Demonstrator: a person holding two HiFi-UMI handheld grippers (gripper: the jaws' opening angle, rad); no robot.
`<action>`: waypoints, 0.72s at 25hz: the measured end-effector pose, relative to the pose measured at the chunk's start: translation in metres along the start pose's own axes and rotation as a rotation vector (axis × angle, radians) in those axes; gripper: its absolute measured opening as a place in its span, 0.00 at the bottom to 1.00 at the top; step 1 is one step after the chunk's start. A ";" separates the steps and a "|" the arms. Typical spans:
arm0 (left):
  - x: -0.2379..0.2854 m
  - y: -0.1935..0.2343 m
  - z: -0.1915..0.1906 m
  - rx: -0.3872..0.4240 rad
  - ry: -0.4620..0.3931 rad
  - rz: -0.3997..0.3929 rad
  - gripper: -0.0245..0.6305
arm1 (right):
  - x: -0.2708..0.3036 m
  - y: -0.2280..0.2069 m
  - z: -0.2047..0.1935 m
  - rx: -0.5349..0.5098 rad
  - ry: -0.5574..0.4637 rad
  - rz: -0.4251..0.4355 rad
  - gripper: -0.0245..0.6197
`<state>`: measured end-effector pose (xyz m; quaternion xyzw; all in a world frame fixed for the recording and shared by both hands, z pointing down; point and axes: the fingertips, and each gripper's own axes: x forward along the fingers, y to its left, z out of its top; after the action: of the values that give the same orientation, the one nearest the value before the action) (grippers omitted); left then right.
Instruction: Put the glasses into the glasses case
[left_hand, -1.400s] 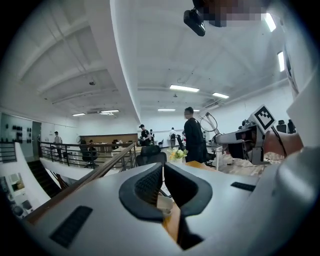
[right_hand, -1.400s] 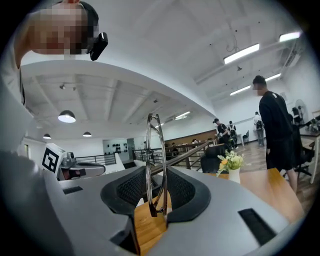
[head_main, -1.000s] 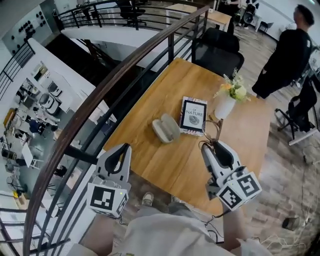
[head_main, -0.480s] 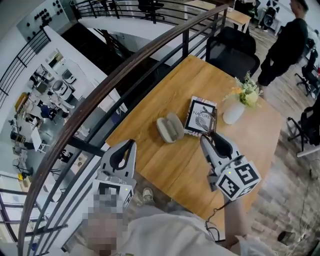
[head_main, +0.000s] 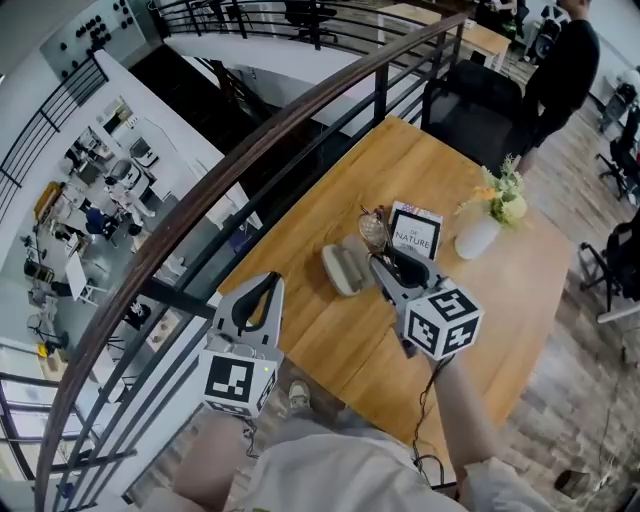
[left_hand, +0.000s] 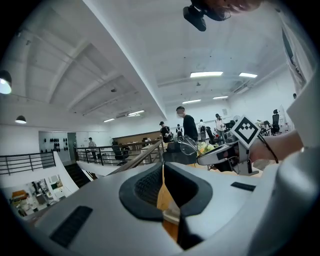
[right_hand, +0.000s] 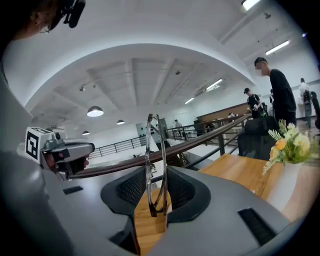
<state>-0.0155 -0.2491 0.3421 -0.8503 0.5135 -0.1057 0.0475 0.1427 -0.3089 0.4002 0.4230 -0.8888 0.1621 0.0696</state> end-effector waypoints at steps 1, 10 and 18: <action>0.004 0.001 -0.004 0.002 0.009 -0.008 0.08 | 0.008 -0.002 -0.006 0.008 0.014 -0.004 0.26; 0.035 0.013 -0.060 -0.034 0.105 -0.050 0.08 | 0.074 -0.020 -0.060 0.050 0.137 -0.050 0.26; 0.057 0.024 -0.104 -0.084 0.174 -0.069 0.08 | 0.115 -0.029 -0.132 0.079 0.311 -0.036 0.26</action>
<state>-0.0340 -0.3080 0.4463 -0.8562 0.4902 -0.1591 -0.0368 0.0904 -0.3640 0.5611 0.4113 -0.8524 0.2594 0.1926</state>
